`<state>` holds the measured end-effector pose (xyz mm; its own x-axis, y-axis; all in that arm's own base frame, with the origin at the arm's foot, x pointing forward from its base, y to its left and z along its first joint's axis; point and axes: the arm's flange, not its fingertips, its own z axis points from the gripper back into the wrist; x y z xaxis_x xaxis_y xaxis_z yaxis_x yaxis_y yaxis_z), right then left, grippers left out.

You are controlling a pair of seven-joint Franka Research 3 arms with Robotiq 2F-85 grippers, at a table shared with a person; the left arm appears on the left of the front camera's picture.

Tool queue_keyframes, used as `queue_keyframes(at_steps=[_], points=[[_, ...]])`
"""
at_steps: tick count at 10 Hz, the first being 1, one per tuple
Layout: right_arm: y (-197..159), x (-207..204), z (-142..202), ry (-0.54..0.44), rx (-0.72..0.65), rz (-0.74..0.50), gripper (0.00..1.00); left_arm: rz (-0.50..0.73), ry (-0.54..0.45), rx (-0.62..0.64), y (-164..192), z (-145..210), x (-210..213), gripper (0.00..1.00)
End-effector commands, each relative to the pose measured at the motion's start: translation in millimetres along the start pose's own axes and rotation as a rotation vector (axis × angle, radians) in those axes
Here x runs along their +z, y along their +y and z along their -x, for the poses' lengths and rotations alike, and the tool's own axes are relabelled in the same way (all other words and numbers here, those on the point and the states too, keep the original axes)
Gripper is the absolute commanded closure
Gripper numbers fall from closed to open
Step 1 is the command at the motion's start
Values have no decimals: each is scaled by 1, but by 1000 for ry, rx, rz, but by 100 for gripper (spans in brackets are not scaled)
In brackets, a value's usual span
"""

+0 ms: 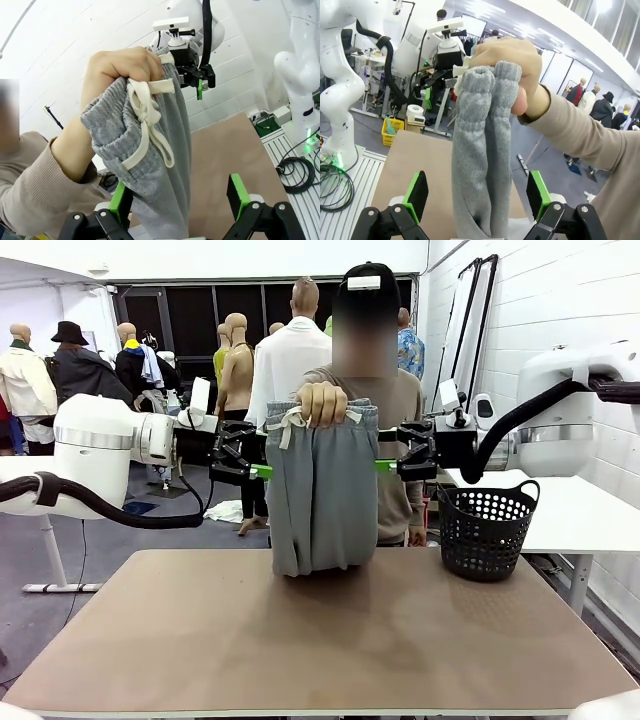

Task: Fold the training pants.
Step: Grab both ends of the Training pants handed by a person.

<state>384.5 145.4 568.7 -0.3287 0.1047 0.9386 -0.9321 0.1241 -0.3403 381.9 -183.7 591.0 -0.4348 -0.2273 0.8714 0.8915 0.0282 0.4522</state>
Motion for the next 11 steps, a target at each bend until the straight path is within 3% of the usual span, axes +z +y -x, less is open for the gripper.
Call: queue_keyframes(at_steps=[1,5,8,11], points=[[-11,-13,3,-54,13,-2,0,-37,-22,-38,6,6,-10,0],[-23,-21,1,-88,2,-52,0,-63,-65,-61,6,-2,-20,0],[-27,-27,3,-114,-31,-91,0,-36,-118,-17,9,-8,-29,0],[-30,-30,2,-126,-32,-93,0,-53,-102,31,14,-18,-30,0]])
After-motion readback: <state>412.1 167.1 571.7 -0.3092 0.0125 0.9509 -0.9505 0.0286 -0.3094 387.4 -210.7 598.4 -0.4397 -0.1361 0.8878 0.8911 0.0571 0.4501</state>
